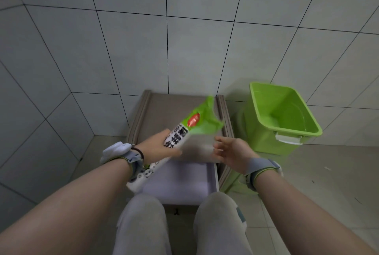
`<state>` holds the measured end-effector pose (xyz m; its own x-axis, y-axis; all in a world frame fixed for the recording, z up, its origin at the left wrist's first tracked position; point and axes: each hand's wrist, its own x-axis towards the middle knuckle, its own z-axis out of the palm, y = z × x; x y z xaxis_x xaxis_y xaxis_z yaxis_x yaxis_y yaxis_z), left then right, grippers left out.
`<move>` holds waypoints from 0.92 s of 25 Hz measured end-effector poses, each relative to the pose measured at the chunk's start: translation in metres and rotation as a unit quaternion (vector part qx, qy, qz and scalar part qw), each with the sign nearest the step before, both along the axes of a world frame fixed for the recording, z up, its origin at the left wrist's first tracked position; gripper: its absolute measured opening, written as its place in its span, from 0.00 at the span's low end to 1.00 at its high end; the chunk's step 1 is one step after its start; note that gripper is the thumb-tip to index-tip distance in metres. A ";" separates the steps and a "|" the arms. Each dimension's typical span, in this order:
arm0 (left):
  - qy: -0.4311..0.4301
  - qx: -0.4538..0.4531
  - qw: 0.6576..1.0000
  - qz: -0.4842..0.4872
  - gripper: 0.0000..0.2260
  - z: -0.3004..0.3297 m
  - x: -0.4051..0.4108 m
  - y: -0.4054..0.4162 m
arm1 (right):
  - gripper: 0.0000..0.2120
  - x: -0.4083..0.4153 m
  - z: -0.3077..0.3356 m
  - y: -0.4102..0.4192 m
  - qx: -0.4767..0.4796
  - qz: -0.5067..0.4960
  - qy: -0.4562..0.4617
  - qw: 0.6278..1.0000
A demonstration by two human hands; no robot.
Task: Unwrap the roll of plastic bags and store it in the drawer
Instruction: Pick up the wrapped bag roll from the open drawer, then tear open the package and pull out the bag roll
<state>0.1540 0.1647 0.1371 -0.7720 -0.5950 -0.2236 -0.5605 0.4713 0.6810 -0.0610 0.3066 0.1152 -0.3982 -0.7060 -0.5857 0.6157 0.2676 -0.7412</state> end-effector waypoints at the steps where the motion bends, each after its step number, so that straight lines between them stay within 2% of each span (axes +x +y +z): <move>1: 0.046 0.027 0.997 0.047 0.18 0.002 -0.006 0.003 | 0.13 0.008 -0.001 0.001 0.023 0.066 0.028 0.997; 4: 0.224 0.143 0.951 0.158 0.15 0.012 -0.033 0.012 | 0.23 0.025 -0.001 -0.001 0.047 0.221 0.062 0.972; 6: 0.325 0.225 0.890 0.225 0.14 0.020 -0.050 0.018 | 0.30 0.031 -0.001 -0.003 0.030 0.275 0.038 0.960; 7: 0.368 0.269 0.849 0.268 0.17 0.024 -0.056 0.020 | 0.33 0.032 0.001 -0.003 0.016 0.294 0.017 0.956; 9: 0.432 0.333 0.761 0.350 0.25 0.028 -0.066 0.020 | 0.33 0.032 0.005 -0.001 -0.030 0.282 -0.021 0.959; 10: 0.444 0.357 0.729 0.381 0.28 0.028 -0.069 0.020 | 0.32 0.032 0.008 0.000 -0.055 0.251 -0.028 0.966; 11: 0.442 0.384 0.707 0.398 0.29 0.025 -0.069 0.020 | 0.30 0.030 0.010 -0.001 -0.074 0.207 -0.019 0.975; 12: 0.418 0.414 0.704 0.398 0.29 0.023 -0.066 0.021 | 0.28 0.028 0.012 -0.003 -0.087 0.158 0.002 0.984; 13: 0.364 0.445 0.719 0.391 0.30 0.023 -0.061 0.024 | 0.23 0.025 0.014 -0.006 -0.091 0.112 0.029 0.989; 14: 0.284 0.452 0.757 0.378 0.33 0.023 -0.054 0.027 | 0.18 0.023 0.015 -0.008 -0.086 0.078 0.063 0.991; 15: 0.191 0.414 0.821 0.343 0.35 0.023 -0.047 0.030 | 0.14 0.021 0.016 -0.009 -0.073 0.055 0.105 0.990; 16: 0.099 0.315 0.895 0.300 0.34 0.021 -0.042 0.031 | 0.12 0.019 0.016 -0.009 -0.055 0.039 0.154 0.986; 17: 0.021 0.143 0.954 0.265 0.29 0.019 -0.038 0.030 | 0.10 0.016 0.015 -0.008 -0.039 0.027 0.199 0.979; 18: -0.020 -0.071 0.970 0.233 0.24 0.017 -0.037 0.029 | 0.10 0.015 0.012 -0.006 -0.027 0.018 0.230 0.973; 19: -0.009 -0.239 0.952 0.192 0.20 0.018 -0.036 0.028 | 0.10 0.016 0.010 -0.005 -0.022 0.013 0.241 0.970; 20: 0.010 -0.328 0.936 0.125 0.20 0.019 -0.035 0.028 | 0.10 0.017 0.009 -0.003 -0.024 0.011 0.235 0.972; 21: -0.003 -0.347 0.937 0.048 0.26 0.021 -0.036 0.029 | 0.11 0.018 0.009 -0.002 -0.032 0.013 0.218 0.975; 23: -0.086 -0.297 0.950 -0.047 0.36 0.022 -0.035 0.026 | 0.12 0.021 0.012 -0.002 -0.056 0.025 0.184 0.981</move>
